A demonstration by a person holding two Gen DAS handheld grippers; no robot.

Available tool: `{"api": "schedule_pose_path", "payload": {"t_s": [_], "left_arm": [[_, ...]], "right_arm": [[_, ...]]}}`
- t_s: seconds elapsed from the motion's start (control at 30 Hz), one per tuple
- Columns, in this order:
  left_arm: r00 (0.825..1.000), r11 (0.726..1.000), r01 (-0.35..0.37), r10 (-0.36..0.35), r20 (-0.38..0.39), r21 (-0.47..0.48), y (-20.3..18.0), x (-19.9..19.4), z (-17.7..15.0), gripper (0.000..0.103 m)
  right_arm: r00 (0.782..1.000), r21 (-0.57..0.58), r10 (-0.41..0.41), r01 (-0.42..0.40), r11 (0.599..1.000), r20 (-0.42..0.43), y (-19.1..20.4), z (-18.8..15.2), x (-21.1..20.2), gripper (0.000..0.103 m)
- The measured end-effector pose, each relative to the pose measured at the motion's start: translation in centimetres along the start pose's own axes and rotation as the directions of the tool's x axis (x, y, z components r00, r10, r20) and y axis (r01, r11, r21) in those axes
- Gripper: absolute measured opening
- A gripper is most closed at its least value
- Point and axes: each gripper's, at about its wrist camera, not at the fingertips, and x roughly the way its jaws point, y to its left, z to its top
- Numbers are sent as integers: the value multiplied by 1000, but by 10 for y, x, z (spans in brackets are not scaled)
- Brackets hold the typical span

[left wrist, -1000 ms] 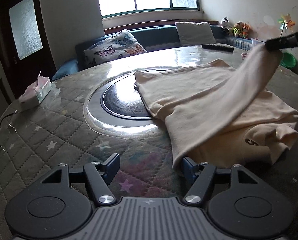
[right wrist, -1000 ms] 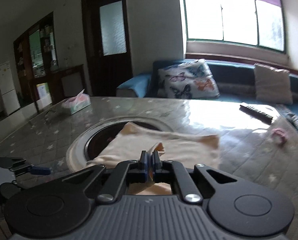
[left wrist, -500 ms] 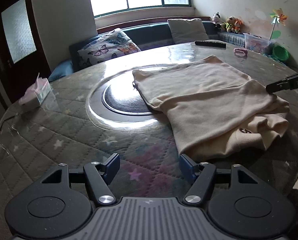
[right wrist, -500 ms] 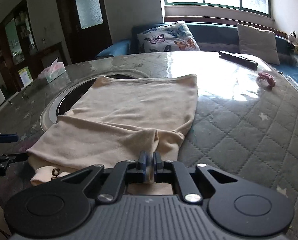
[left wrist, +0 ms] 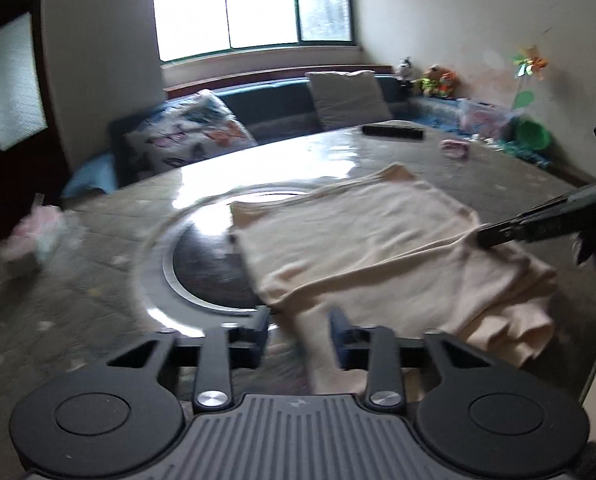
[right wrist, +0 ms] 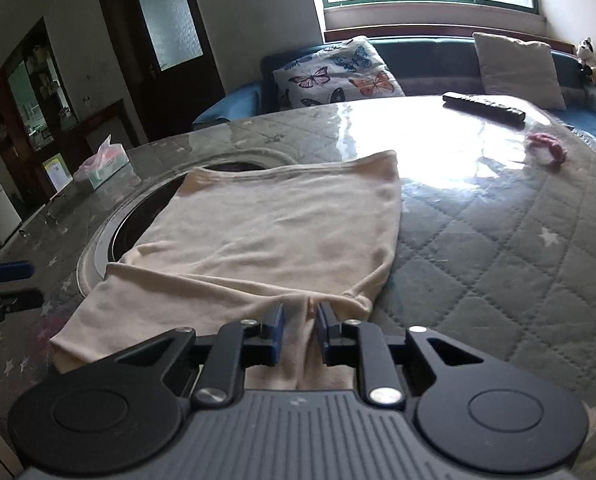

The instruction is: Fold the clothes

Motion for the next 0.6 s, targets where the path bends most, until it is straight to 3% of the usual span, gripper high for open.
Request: {"api": "schedule_pose_path", "payload": {"t_s": [0.07, 0.17, 0.37, 0.5, 0.6], "left_arm": [[999, 999, 36, -36, -6, -7, -5, 12, 5, 20], [998, 997, 70, -70, 2, 16, -14, 25, 11, 20], [997, 999, 38, -38, -71, -13, -5, 56, 8, 20], [997, 998, 47, -49, -65, -37, 2, 54, 9, 20], [997, 998, 57, -58, -48, -28, -1, 53, 13, 21]], "right_arm": [[1000, -39, -22, 22, 999, 19, 6, -1, -2, 5], [998, -68, -27, 31, 997, 59, 10, 2, -10, 4], [998, -38, -56, 57, 998, 29, -1, 0, 2, 7], [996, -88, -60, 65, 994, 68, 3, 3, -12, 9], [996, -140, -13, 25, 990, 91, 10, 6, -20, 10]]}}
